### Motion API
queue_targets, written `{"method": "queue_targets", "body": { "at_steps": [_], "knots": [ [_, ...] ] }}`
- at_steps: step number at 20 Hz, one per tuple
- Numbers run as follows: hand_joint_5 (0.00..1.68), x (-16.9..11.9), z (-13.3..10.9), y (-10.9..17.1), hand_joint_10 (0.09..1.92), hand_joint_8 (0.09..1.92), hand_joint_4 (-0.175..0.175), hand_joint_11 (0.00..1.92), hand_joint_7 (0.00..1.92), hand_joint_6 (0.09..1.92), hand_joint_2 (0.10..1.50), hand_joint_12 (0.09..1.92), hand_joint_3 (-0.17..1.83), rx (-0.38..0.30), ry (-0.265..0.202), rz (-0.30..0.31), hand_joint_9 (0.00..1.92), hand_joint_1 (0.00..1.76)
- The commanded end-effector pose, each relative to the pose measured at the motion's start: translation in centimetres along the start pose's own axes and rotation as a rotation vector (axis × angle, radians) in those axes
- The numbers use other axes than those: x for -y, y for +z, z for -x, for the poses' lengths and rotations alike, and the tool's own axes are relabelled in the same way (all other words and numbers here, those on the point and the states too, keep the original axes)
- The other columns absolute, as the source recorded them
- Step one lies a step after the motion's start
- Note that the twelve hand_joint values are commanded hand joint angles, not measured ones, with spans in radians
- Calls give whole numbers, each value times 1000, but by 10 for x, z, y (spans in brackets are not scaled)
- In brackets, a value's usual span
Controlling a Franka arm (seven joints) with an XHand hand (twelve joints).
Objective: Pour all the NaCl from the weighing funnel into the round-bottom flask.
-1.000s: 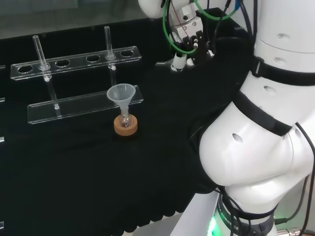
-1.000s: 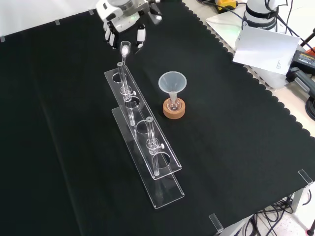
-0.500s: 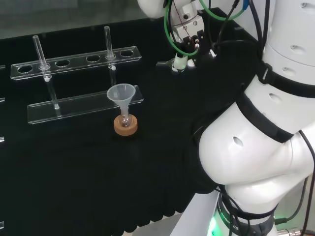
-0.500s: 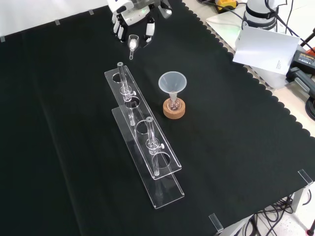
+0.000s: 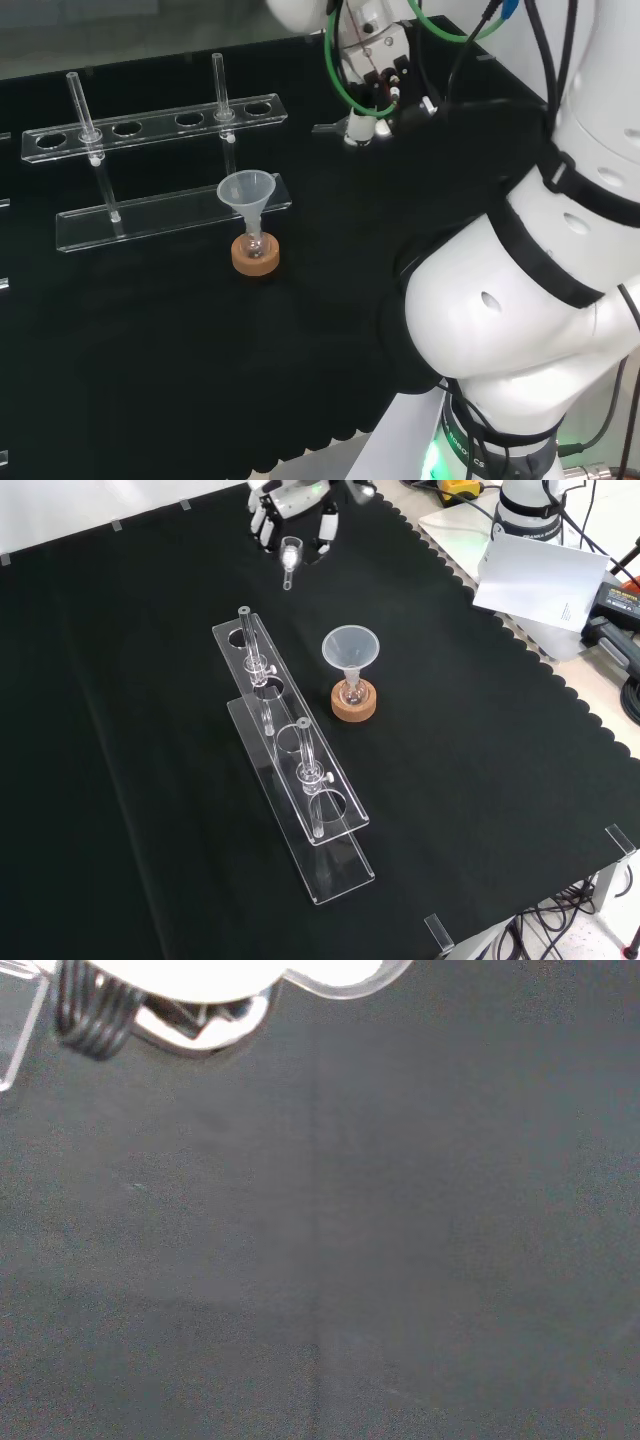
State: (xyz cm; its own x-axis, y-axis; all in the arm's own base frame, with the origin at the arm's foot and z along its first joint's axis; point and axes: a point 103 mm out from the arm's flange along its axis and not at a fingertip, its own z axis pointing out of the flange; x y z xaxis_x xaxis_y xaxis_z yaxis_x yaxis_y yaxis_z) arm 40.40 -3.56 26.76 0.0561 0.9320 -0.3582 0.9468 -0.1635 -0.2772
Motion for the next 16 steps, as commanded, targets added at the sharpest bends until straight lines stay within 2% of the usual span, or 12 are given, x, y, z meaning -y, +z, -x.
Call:
{"method": "queue_targets", "body": {
  "at_steps": [1, 16],
  "knots": [
    [1345, 30, -22, -10, 270, 591, 175, 962, 875, 533, 640, 991, 636, 34, -24, -3, 1165, 1132],
    [1347, 50, -48, -20, 258, 587, 175, 964, 866, 528, 641, 982, 634, 74, -60, -15, 1165, 1132]
  ]
}}
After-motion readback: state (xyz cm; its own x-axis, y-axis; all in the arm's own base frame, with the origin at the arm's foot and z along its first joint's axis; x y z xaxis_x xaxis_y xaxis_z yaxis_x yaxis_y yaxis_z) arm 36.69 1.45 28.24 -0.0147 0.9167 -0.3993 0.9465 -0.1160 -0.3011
